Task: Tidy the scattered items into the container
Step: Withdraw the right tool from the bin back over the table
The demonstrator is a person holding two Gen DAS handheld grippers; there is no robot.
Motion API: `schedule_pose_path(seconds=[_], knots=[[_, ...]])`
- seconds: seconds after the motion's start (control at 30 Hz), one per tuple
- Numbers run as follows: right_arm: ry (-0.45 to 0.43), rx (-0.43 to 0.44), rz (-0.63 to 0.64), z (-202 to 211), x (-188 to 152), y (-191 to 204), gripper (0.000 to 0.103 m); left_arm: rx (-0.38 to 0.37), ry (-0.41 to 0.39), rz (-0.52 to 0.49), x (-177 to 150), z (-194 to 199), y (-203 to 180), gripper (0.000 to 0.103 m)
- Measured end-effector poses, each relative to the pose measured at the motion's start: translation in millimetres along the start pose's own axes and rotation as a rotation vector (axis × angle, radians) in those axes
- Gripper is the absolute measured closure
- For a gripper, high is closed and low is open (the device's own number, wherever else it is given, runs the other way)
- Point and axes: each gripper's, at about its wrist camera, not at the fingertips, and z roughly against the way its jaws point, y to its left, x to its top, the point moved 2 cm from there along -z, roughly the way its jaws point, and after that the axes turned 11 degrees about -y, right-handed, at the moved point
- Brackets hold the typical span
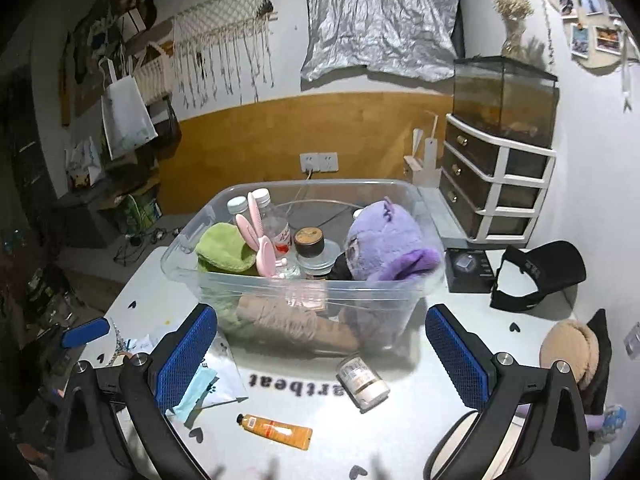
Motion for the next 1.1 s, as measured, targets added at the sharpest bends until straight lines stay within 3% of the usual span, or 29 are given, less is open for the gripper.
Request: schedule_pose_path(seconds=[0.37,0.73,0.97,1.1], knots=[[-0.022,-0.024,0.015,36,-25,-4,0.000,0.018,-0.014,-0.007,0,18,-11,0.000],[0.061,-0.038,-0.029,45,-61,-6,0.000,0.039,-0.008,-0.001,-9,28,-15,0.000],[0.018,-0.053,-0.088,55,-74,-5,0.000,0.062,0.009,0.014,-21,36,-8,0.000],[0.063,-0.064,-0.087,52,-81,1,0.000,0.073,0.014,0.019,-29,41,-3,0.000]])
